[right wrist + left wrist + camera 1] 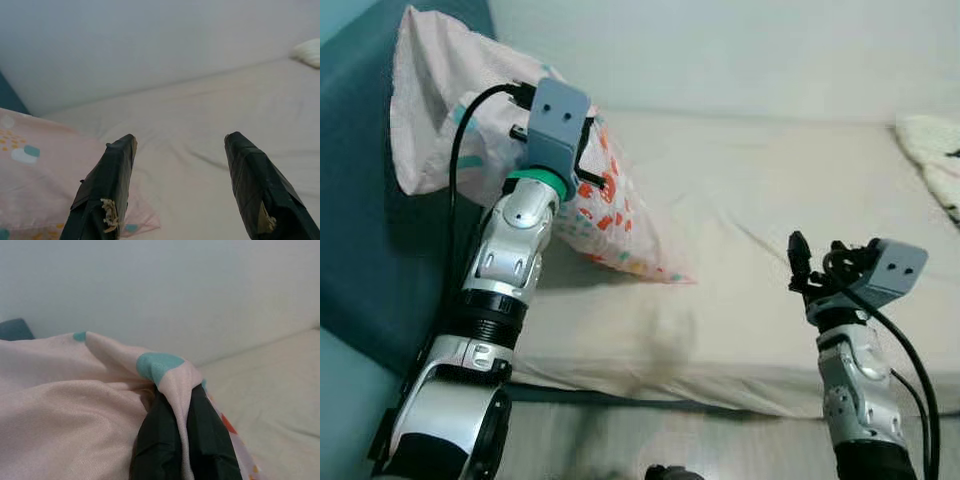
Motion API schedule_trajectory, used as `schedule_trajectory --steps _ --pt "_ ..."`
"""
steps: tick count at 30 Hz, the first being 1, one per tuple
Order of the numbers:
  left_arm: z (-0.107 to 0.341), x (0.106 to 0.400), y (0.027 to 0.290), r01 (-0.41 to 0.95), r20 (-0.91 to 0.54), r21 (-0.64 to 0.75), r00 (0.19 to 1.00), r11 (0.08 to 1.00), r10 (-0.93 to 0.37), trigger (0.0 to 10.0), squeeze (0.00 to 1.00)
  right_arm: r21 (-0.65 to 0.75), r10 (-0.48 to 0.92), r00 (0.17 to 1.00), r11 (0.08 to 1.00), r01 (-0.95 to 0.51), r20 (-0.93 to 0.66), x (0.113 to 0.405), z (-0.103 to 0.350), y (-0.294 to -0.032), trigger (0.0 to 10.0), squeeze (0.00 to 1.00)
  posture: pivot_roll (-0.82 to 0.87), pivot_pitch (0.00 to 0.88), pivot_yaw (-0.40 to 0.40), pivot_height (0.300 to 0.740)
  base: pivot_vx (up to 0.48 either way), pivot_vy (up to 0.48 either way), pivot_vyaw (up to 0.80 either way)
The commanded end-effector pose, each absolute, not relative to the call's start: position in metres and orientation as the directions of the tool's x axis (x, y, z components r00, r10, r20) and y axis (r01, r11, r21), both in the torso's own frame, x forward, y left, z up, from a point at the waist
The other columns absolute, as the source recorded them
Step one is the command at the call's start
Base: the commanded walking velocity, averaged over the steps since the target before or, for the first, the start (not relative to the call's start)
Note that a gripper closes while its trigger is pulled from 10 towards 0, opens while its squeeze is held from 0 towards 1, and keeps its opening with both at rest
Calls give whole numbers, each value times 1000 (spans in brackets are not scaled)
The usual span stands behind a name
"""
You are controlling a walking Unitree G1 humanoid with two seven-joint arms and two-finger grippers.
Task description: Clean up the room
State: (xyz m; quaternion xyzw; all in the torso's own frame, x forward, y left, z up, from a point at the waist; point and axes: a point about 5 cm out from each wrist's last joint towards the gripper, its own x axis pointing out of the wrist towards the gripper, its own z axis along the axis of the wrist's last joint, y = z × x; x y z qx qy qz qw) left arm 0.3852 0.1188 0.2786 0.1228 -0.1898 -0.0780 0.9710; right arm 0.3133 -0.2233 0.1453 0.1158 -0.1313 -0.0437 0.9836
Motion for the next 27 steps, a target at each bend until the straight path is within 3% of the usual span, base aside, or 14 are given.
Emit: schedule_trajectory --steps 1,5,14,16,19,20,21,24,27 --pt "284 384 118 102 373 282 904 954 -207 10000 0 241 -117 968 968 62 220 311 137 -223 10000 0 -111 108 1 740 0 0 0" --pt "275 385 111 131 363 327 897 936 -252 10000 0 227 -110 972 972 61 208 313 135 -221 10000 0 -108 112 0 740 0 0 0" --pt "270 401 59 141 318 568 871 811 -374 10000 0 165 -77 962 986 35 261 327 153 -215 10000 0 -137 148 18 740 0 0 0" --pt "284 401 34 65 364 679 835 731 -412 10000 0 173 -105 953 983 57 284 328 160 -219 10000 0 -150 159 30 740 0 0 0" --pt "293 400 28 12 404 699 819 715 -408 10000 0 176 -114 951 982 64 288 327 161 -220 10000 0 -153 164 32 740 0 0 0" --pt "322 398 20 -197 546 692 772 695 -325 10000 0 179 -122 951 981 73 283 321 157 -220 10000 0 -172 187 45 740 0 0 0" --pt "322 398 20 -197 546 692 772 695 -325 10000 0 179 -122 951 981 73 283 321 157 -220 10000 0 -172 187 45 740 0 0 0" --pt "360 393 19 -420 722 567 668 708 -181 10000 0 182 -132 955 980 85 267 311 148 -217 10000 0 -183 200 51 740 0 0 0" --pt "369 388 13 -453 762 541 620 708 -187 10000 0 189 -143 955 977 95 259 307 144 -217 10000 0 -183 206 52 740 0 0 0"
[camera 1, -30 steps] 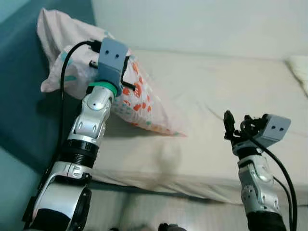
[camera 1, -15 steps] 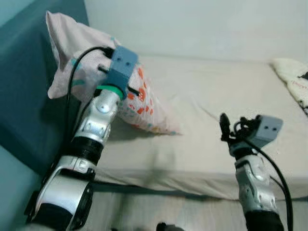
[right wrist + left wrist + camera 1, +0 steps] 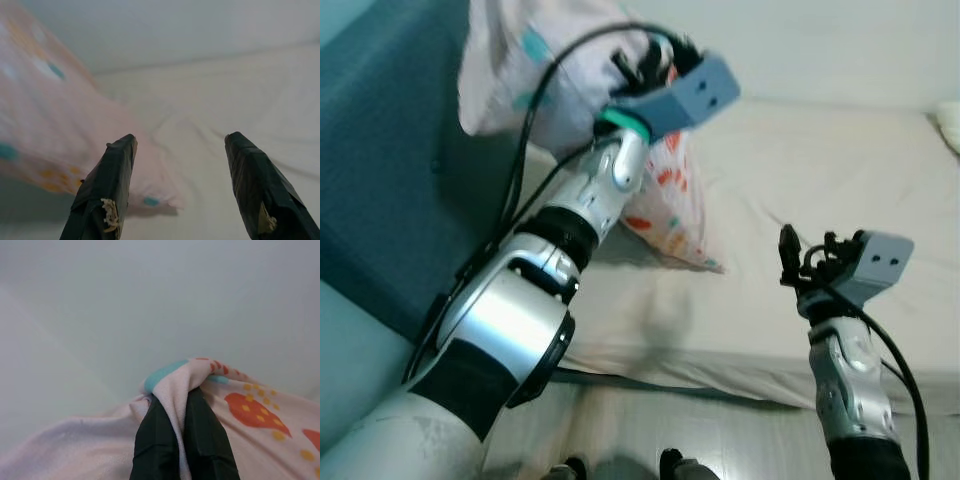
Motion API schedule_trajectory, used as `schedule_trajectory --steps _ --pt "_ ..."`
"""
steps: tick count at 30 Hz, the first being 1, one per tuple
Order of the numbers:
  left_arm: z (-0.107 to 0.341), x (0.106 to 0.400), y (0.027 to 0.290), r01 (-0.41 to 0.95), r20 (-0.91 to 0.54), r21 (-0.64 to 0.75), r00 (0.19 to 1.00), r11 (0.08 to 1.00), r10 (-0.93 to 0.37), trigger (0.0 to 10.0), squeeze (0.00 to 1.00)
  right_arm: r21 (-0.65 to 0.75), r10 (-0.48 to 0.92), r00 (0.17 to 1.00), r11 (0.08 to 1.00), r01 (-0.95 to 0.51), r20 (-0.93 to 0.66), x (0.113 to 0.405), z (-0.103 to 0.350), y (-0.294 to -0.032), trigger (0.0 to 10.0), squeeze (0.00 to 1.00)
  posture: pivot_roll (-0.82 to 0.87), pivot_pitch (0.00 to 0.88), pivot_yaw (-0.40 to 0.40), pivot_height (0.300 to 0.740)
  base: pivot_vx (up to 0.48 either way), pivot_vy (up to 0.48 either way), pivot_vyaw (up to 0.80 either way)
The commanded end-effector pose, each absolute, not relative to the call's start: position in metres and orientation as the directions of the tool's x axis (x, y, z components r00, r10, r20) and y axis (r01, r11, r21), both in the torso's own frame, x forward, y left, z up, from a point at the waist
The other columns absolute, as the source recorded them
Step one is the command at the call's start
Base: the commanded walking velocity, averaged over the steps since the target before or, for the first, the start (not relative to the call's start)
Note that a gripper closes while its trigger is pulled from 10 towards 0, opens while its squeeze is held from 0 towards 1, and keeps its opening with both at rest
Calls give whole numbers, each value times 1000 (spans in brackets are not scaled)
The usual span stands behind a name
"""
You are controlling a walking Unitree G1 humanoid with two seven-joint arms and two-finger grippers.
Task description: Clean up the room
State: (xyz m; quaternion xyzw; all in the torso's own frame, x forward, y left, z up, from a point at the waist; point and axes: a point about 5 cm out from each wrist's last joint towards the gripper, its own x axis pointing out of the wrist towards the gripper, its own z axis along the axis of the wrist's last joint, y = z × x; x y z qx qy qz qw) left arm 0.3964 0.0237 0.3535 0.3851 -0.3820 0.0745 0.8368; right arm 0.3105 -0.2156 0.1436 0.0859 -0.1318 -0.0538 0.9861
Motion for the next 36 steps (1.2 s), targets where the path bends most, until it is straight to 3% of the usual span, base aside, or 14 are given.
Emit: schedule_trajectory --steps 1,2,5,12,13,20,21,22,27,28,32,33,34,36 --pt "362 389 4 -391 709 606 660 692 -248 10000 0 190 -146 956 977 99 253 305 142 -217 10000 0 -180 211 52 740 0 0 0" --pt "362 389 4 -391 709 606 660 692 -248 10000 0 190 -146 956 977 99 253 305 142 -217 10000 0 -180 211 52 740 0 0 0" --pt "307 395 -19 -27 348 819 817 573 -460 10000 0 192 -148 959 976 103 239 302 138 -215 10000 0 -180 218 56 740 0 0 0" --pt "224 400 5 248 -6 820 905 516 -425 10000 20 198 -150 963 975 106 225 300 135 -216 10000 0 -156 234 55 740 0 0 0" --pt "215 400 11 257 -22 807 913 532 -408 10000 1000 198 -148 963 975 104 224 300 136 -216 10000 0 -153 237 54 740 0 0 0" --pt "214 402 22 192 55 762 932 619 -358 10000 1000 205 -145 964 974 100 221 300 135 -213 10000 0 -153 237 54 740 0 0 0" --pt "219 403 25 155 109 741 932 653 -345 10000 1000 207 -143 965 974 97 219 301 135 -212 10000 0 -153 237 54 740 0 0 0" --pt "237 404 34 30 273 674 919 738 -286 10000 1000 209 -140 966 974 93 219 301 135 -211 10000 0 -143 234 52 740 0 0 0" --pt "260 402 49 -127 484 565 852 815 -202 10000 1000 211 -137 966 973 90 220 301 135 -210 10000 0 -132 223 49 740 0 0 0" --pt "267 399 56 -169 550 530 814 831 -186 10000 0 210 -137 966 974 90 219 301 135 -211 10000 0 -129 221 47 740 0 0 0" --pt "267 391 68 -168 588 521 781 837 -210 10000 0 205 -133 967 975 88 218 301 135 -212 10000 0 -127 215 47 740 0 0 0" --pt "245 397 72 -69 414 649 868 757 -275 10000 0 201 -132 967 976 88 216 301 134 -212 10000 0 -123 212 47 740 0 0 0" --pt "245 397 72 -69 414 649 868 757 -275 10000 0 201 -132 967 976 88 216 301 134 -212 10000 0 -123 212 47 740 0 0 0" --pt "206 393 88 165 101 794 913 586 -394 10000 0 199 -133 968 976 90 213 299 133 -214 10000 0 -123 212 47 740 0 0 0"
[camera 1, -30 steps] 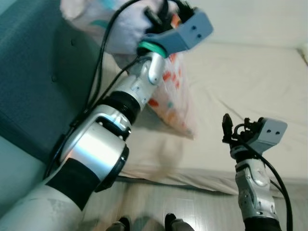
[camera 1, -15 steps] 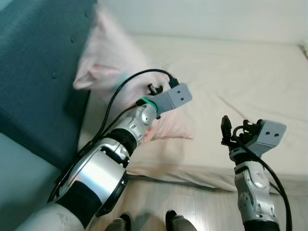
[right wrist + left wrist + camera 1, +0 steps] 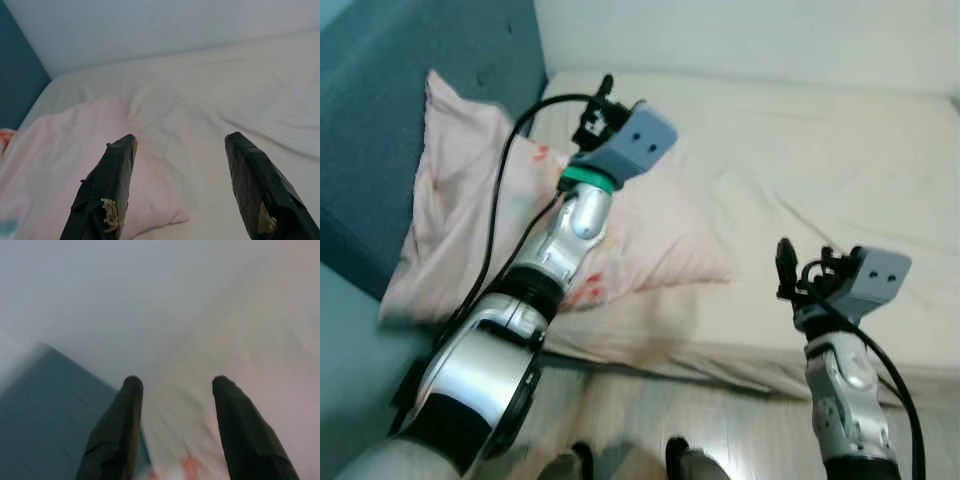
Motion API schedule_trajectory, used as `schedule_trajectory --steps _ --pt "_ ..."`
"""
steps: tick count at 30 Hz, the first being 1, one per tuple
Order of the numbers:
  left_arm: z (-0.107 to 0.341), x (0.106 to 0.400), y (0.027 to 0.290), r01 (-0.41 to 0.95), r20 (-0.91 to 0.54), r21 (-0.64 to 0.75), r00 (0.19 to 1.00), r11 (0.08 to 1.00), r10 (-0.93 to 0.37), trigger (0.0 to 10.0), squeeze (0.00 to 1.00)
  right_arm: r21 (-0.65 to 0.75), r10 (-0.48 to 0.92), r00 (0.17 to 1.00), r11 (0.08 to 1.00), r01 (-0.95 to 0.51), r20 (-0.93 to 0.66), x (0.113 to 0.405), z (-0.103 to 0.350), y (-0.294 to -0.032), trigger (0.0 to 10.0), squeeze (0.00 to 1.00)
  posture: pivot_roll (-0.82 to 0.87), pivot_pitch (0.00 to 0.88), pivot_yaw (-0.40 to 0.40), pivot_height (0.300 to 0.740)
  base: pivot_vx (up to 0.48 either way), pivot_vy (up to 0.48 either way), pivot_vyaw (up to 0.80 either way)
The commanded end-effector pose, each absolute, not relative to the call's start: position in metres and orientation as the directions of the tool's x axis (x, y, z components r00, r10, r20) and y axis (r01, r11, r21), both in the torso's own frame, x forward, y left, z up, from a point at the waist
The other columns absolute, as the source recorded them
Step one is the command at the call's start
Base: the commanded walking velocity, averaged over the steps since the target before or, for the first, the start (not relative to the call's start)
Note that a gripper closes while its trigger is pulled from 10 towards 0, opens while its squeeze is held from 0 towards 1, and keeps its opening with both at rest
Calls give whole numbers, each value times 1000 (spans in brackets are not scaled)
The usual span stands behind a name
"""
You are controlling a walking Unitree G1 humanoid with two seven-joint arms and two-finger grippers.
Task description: Clean up the room
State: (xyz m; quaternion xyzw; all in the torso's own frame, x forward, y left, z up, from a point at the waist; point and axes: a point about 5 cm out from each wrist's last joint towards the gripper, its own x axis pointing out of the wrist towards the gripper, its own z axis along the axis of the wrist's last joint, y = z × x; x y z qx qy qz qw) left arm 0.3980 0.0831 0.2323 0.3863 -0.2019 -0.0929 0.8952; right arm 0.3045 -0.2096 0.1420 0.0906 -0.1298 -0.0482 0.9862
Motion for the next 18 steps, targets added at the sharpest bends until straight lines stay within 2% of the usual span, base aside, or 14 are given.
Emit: schedule_trajectory --steps 1,2,4,6,7,9,12,14,15,18 --pt "206 393 88 165 101 794 913 586 -394 10000 0 199 -133 968 976 90 213 299 133 -214 10000 0 -123 212 47 740 0 0 0" --pt "199 389 98 203 52 803 913 560 -405 10000 0 199 -135 968 976 93 209 298 132 -215 10000 0 -112 206 52 740 0 0 0" --pt "201 383 107 189 85 795 906 576 -415 10000 0 198 -137 969 975 96 206 298 131 -216 10000 0 -103 204 50 740 0 0 0" --pt "202 373 115 193 123 746 901 637 -417 10000 0 192 -135 971 977 97 197 297 128 -216 10000 0 -96 200 49 740 0 0 0" --pt "202 373 115 193 123 746 901 637 -417 10000 0 192 -135 971 977 97 197 297 128 -216 10000 0 -96 200 49 740 0 0 0" --pt "190 362 120 256 87 659 908 707 -410 10000 0 152 -112 980 985 87 167 297 123 -213 10000 0 -97 189 40 740 0 0 0" --pt "184 358 122 288 48 563 924 775 -378 10000 0 188 -100 987 979 75 126 296 115 -206 10000 0 -95 185 36 740 0 0 0" --pt "184 357 122 297 34 540 927 788 -373 10000 0 200 -97 988 977 71 122 295 114 -204 10000 0 -95 185 36 740 0 0 0" --pt "186 356 120 288 52 525 929 801 -368 10000 0 252 -117 987 964 87 108 295 111 -201 10000 0 -95 182 31 740 0 0 0" --pt "188 354 116 277 89 503 926 818 -368 10000 0 254 -115 988 963 84 107 294 109 -198 10000 0 -101 178 28 740 0 0 0"
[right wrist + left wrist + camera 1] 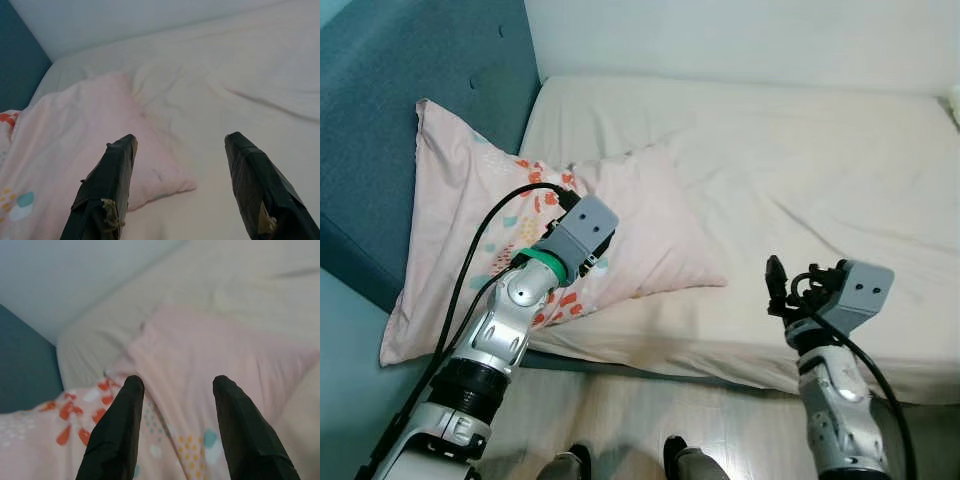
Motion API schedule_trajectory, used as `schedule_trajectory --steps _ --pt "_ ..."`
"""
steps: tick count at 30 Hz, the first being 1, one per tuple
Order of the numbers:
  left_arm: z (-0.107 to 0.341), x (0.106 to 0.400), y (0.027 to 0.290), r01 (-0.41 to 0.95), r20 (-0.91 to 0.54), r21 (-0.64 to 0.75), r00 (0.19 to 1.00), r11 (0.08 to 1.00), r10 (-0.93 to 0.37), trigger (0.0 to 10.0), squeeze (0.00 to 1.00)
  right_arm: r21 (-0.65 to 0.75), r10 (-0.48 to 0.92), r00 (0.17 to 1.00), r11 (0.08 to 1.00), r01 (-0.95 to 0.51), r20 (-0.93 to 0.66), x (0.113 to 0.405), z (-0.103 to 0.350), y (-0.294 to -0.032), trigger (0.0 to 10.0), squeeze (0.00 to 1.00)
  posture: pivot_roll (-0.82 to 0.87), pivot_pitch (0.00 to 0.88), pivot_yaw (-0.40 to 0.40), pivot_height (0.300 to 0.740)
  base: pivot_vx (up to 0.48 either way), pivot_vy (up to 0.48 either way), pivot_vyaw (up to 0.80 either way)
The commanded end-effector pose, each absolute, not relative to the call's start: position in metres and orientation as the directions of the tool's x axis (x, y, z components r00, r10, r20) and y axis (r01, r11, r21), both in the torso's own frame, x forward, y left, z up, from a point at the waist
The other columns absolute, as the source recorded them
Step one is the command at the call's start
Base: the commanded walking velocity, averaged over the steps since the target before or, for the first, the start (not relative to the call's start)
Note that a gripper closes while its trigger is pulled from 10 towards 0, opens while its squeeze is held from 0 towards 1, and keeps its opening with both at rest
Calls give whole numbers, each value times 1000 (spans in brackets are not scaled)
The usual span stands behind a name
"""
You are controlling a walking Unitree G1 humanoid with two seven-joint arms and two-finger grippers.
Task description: Clean up the room
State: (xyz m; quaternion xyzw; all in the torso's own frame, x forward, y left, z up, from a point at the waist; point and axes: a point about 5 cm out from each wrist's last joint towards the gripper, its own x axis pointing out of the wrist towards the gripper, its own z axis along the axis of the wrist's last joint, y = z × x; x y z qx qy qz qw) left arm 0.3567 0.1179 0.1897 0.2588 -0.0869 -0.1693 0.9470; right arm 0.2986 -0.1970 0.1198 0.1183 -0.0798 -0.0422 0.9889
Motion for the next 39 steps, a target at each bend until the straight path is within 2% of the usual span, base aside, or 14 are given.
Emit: schedule_trajectory --steps 1,3,6,10,12,23,39 --pt "189 353 115 276 103 486 924 829 -368 10000 0 238 -105 988 968 76 111 294 109 -197 10000 0 -101 178 28 740 0 0 0" --pt "191 349 112 289 137 375 923 881 -361 10000 0 194 -86 989 979 62 117 293 109 -195 10000 0 -101 178 28 740 0 0 0" --pt "190 345 113 264 166 303 932 916 -323 10000 0 117 -72 989 992 57 126 291 109 -195 10000 0 -107 171 26 740 0 0 0" --pt "183 340 118 233 197 199 942 952 -272 10000 0 98 -52 988 994 38 143 287 111 -194 10000 0 -117 157 17 740 0 0 0" --pt "180 338 118 261 175 146 942 954 -285 10000 0 103 -39 988 994 24 149 287 112 -191 10000 0 -121 148 10 740 0 0 0" --pt "194 338 112 283 230 228 914 932 -334 10000 0 109 -15 984 994 -4 175 298 121 -186 10000 0 -111 127 -4 740 0 0 0" --pt "197 340 105 316 241 249 896 916 -374 10000 0 110 -19 984 994 0 178 300 122 -189 10000 0 -116 122 0 740 0 0 0"
